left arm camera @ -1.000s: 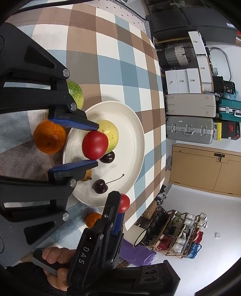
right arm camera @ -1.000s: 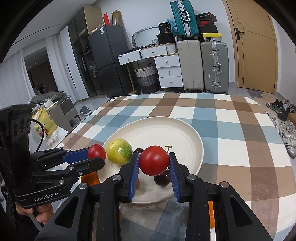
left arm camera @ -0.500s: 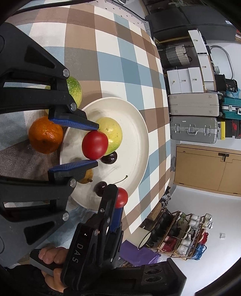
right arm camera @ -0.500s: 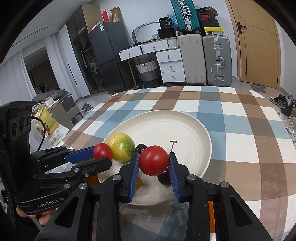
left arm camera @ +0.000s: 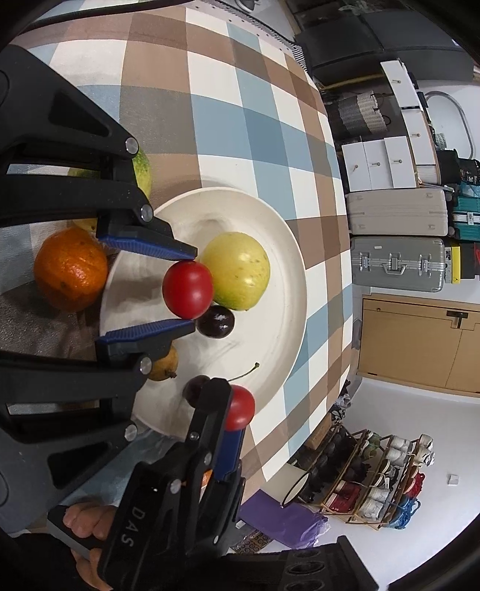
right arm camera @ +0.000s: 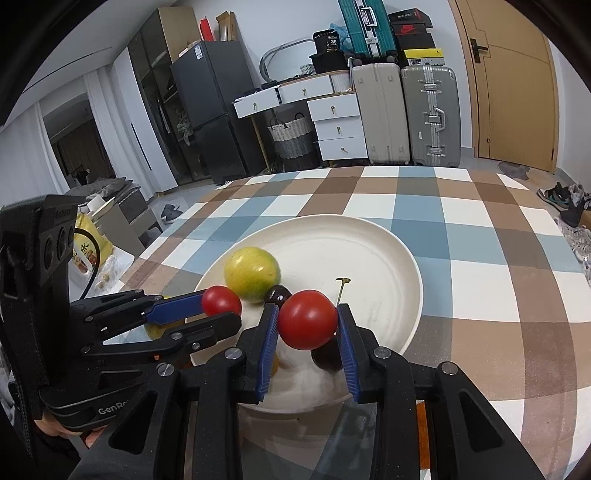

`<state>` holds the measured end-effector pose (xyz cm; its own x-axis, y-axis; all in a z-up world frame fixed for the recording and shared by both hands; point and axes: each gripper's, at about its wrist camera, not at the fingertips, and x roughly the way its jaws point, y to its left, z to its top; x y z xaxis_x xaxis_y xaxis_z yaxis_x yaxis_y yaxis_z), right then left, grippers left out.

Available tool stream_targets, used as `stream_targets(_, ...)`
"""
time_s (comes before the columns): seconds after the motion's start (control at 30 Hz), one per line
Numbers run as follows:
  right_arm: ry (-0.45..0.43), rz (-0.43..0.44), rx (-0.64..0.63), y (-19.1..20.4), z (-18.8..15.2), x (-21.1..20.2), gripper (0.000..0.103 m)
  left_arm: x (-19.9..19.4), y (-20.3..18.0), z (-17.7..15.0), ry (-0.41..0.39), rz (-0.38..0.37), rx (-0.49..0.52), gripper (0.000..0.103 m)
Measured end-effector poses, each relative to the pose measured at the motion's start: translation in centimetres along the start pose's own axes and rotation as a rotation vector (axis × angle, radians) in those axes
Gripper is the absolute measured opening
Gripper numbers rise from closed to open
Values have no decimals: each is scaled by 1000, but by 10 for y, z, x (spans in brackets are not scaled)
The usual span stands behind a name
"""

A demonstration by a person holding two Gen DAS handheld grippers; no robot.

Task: Organize fruits
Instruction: 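Open both grippers to drop the tomatoes onto the plate, then grasp an orange mandarin with the right gripper while the left approaches the green pomelo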

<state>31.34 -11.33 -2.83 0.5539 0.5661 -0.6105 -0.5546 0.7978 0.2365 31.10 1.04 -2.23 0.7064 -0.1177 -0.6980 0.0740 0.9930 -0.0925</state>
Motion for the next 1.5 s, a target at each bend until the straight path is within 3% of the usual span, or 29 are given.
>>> stream_targets(0.37, -48, -20, -15, 2, 1, -9, 34, -3, 6, 2, -33, 23, -25, 30)
stream_targets(0.43, -56, -31, -13, 0, 1, -13, 35, -6, 8, 2, -31, 13, -32, 39)
stream_targets(0.5, -69, -44, -5, -4, 1, -18, 42, -11, 9, 2, -37, 14, -36, 62)
stream_targets(0.6, -86, -30, 26, -11, 0, -25, 54, -21, 11, -1, -64, 29, -36, 86)
stream_targets(0.67, -90, -28, 40, -15, -1, -29, 71, -27, 14, -3, -72, 34, -50, 89)
stream_targets(0.77, -102, -27, 70, -21, -3, -36, 87, -34, 20, -5, -64, 40, -77, 102)
stream_targets(0.87, -107, -21, 96, -26, -4, -41, 98, -46, 24, -9, -89, 54, -86, 102)
stream_targets(0.97, -106, -32, 93, -26, -7, -47, 102, -58, 28, -13, -106, 65, -88, 102)
stream_targets(1.5, -107, -73, 67, -31, -19, -62, 102, -88, 47, -41, -105, 101, -110, 102)
